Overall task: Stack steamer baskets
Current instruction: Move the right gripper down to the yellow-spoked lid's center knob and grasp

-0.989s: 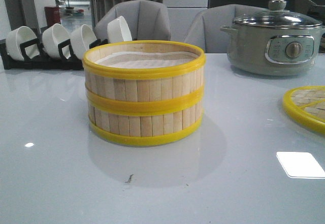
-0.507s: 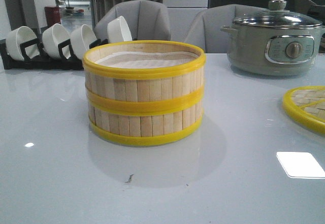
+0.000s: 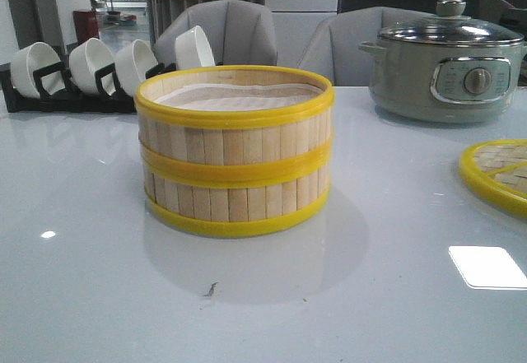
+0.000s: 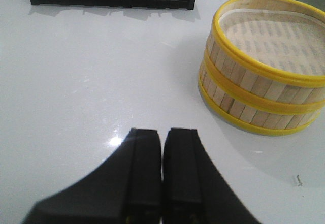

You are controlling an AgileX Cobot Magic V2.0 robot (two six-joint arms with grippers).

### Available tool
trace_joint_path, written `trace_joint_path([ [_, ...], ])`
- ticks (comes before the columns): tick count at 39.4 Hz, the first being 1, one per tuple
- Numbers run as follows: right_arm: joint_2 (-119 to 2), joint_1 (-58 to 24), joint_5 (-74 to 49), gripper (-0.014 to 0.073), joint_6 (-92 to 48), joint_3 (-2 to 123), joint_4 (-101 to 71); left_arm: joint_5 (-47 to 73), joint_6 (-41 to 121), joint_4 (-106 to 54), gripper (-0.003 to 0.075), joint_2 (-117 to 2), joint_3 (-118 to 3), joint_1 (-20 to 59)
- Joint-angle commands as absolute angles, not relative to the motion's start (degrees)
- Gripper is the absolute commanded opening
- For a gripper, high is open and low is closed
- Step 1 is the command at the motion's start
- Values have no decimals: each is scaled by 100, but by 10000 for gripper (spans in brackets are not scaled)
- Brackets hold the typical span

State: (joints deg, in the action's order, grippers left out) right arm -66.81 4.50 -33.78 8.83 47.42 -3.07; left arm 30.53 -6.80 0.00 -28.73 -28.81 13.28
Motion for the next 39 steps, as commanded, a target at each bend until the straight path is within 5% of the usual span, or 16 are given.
trace_joint_path([
  [1,-6889,535,-2771,391,836,4981,-297,2535,-734,0,85,-2879,-3053,1317],
  [39,-10371,1056,-3590,391,836,8008,-67,2535,-734,0,85,-2879,-3053,1317],
])
